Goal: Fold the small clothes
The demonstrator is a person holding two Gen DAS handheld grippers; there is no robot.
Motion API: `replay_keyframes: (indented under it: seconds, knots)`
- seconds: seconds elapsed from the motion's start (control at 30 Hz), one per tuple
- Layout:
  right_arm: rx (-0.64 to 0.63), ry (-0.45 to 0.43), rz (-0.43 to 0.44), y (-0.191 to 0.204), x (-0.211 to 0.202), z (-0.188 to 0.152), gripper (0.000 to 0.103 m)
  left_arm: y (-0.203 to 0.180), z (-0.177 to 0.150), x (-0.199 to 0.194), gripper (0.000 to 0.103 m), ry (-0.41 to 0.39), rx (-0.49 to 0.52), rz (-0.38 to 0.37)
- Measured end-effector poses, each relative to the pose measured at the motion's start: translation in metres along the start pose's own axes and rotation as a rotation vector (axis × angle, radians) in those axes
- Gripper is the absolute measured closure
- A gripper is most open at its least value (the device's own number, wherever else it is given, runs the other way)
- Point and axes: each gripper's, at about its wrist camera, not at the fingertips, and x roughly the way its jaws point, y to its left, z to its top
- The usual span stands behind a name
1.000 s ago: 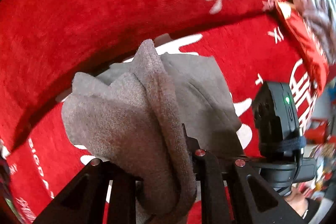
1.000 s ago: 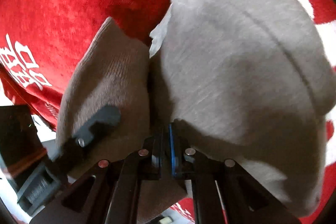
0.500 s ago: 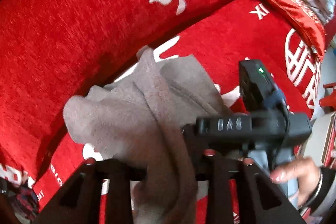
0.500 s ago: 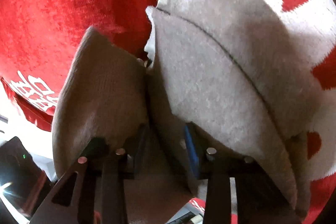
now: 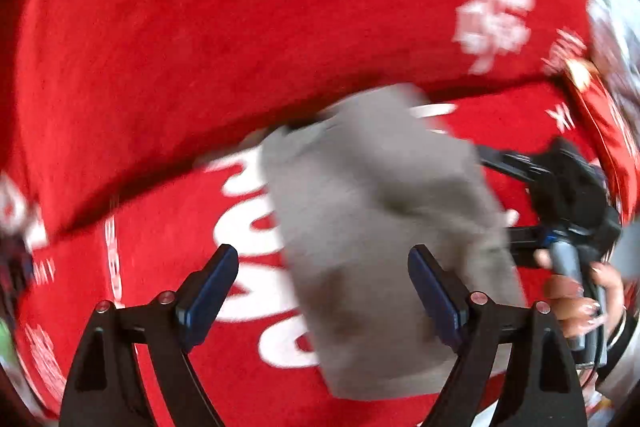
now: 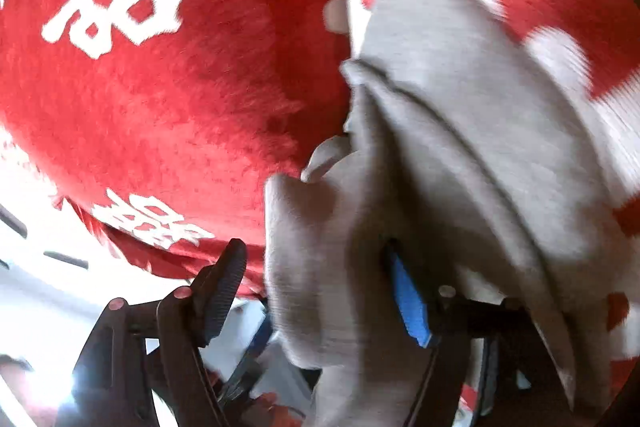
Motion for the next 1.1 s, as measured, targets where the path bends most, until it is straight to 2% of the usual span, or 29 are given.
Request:
replay_keyframes:
  seconds: [0.1,0.23,0.27,0.33,0.4,0.47,0.53,0.6,0.67,0.7,0.73,0.77,0.8,0.87,0.9,1.0,1.1]
  knots:
    - [-0.165,0.062,-0.195,0.023,0.009,0.006,0.028,0.037,-0.008,0.017,0.015,0.044,-0.114,0.036]
    - [-0.421,0.131,-0.518,0.061,0.036,0.008,0.030,0.053,-0.016,0.028,0.015,0.052,-0.157,0.078]
    - [-0.470,0.143,-0.587,0.066,0.043,0.007,0.044,0.052,-0.015,0.032,0.015,0.050,-0.164,0.087]
    - [-0.557,0.140,-0.713,0.073,0.052,0.005,0.088,0.045,-0.010,0.038,0.015,0.053,-0.177,0.068]
    - [-0.677,0.107,-0.695,0.091,0.049,-0.004,0.089,0.037,-0.007,0.036,0.015,0.013,-0.178,0.031]
    - [-0.831,0.084,-0.635,0.119,0.038,-0.021,0.089,0.029,-0.005,0.038,0.015,-0.004,-0.156,0.019]
    - [-0.860,0.082,-0.644,0.132,0.037,-0.023,0.089,0.020,-0.003,0.053,0.015,0.021,-0.119,0.012]
    - [-0.792,0.067,-0.713,0.115,0.024,-0.008,0.089,0.012,-0.004,0.070,0.015,0.045,-0.089,0.038]
    - [-0.652,0.067,-0.778,0.093,0.019,0.014,0.086,0.009,-0.007,0.083,0.015,0.073,-0.083,0.018]
    - [-0.559,0.065,-0.849,0.073,0.009,0.026,0.084,0.010,-0.008,0.084,0.015,0.075,-0.086,0.009]
    - [-0.524,0.044,-0.888,0.074,0.009,0.028,0.069,0.010,-0.008,0.083,0.015,0.070,-0.085,0.007]
    - [-0.499,0.008,-0.881,0.070,-0.004,0.027,0.061,0.010,-0.008,0.082,0.015,0.070,-0.079,0.007]
    - [-0.485,-0.013,-0.858,0.070,-0.014,0.025,0.060,0.011,-0.009,0.081,0.015,0.078,-0.073,-0.002]
    - [-0.470,-0.066,-0.898,0.072,-0.035,0.018,0.060,0.015,-0.011,0.078,0.015,0.094,-0.070,-0.006]
    - [-0.464,-0.081,-0.890,0.074,-0.046,0.011,0.060,0.017,-0.012,0.075,0.015,0.102,-0.069,-0.005]
    - [-0.465,-0.073,-0.794,0.079,-0.065,-0.011,0.060,0.019,-0.019,0.066,0.015,0.123,-0.065,-0.029]
    - [-0.488,-0.009,-0.731,0.080,-0.077,-0.039,0.060,0.013,-0.031,0.064,0.015,0.146,-0.035,-0.048]
